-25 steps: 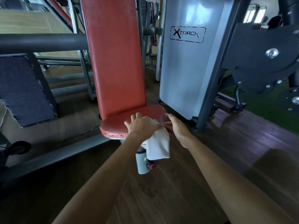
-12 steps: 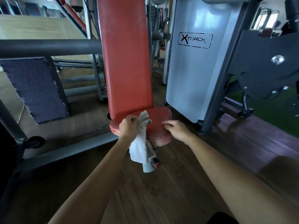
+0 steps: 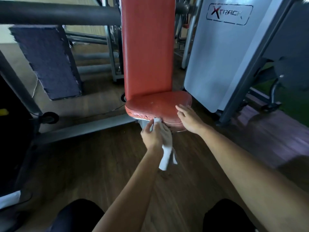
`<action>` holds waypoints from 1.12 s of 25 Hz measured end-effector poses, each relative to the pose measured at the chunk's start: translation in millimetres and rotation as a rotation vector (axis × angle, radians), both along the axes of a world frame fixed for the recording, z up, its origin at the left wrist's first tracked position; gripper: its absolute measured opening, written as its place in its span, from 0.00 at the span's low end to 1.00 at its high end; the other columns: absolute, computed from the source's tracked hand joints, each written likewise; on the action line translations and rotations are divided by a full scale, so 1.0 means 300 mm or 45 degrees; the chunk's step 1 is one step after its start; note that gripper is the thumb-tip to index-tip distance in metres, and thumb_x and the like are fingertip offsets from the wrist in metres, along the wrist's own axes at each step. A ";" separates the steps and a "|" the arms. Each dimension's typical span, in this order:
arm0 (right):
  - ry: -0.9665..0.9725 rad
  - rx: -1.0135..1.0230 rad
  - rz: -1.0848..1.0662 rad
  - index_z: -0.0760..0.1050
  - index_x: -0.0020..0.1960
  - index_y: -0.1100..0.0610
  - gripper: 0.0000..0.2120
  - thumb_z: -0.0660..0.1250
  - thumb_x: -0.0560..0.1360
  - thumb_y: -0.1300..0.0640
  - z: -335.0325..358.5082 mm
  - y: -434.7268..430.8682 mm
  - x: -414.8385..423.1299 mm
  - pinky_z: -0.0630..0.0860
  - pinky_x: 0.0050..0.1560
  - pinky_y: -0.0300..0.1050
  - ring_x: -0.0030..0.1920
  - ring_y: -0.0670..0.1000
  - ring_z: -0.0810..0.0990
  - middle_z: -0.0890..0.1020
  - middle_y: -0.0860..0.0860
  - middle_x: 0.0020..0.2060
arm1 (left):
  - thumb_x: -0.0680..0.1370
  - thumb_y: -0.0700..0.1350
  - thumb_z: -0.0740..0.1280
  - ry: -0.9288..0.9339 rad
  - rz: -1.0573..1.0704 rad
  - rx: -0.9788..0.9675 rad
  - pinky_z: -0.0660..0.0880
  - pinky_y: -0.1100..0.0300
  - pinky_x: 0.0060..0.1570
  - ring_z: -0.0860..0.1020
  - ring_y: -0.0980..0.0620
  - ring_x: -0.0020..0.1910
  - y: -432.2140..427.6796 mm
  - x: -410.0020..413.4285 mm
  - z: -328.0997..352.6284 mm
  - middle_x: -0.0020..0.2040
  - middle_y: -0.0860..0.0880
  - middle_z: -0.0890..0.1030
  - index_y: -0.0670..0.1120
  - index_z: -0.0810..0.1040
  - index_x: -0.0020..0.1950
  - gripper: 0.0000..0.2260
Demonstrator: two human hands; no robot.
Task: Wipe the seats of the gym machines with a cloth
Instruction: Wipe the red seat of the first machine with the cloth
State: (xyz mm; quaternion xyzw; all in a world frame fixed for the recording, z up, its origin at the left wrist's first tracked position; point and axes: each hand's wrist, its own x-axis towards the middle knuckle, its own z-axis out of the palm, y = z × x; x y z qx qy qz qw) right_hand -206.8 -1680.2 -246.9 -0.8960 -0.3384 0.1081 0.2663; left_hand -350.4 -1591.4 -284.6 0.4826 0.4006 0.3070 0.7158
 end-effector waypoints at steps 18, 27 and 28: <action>-0.131 0.095 0.018 0.63 0.78 0.56 0.21 0.50 0.86 0.58 0.011 -0.014 -0.039 0.45 0.77 0.40 0.80 0.50 0.54 0.62 0.51 0.79 | 0.80 0.47 0.69 -0.018 0.356 0.341 0.69 0.78 0.55 0.78 0.66 0.58 -0.085 0.034 -0.038 0.61 0.55 0.83 0.50 0.83 0.63 0.12; -0.167 0.089 0.016 0.67 0.76 0.61 0.21 0.50 0.85 0.61 0.002 -0.018 -0.014 0.50 0.79 0.46 0.79 0.52 0.58 0.66 0.55 0.77 | 0.84 0.48 0.61 0.011 -0.044 0.368 0.72 0.69 0.62 0.78 0.65 0.59 -0.233 -0.014 -0.066 0.59 0.62 0.82 0.55 0.68 0.77 0.19; -0.189 0.060 0.039 0.66 0.76 0.63 0.20 0.50 0.85 0.63 0.009 -0.016 -0.016 0.49 0.79 0.44 0.79 0.52 0.59 0.66 0.55 0.77 | 0.84 0.47 0.61 0.025 0.052 0.355 0.73 0.72 0.55 0.79 0.67 0.51 -0.215 0.006 -0.055 0.48 0.67 0.83 0.54 0.72 0.74 0.18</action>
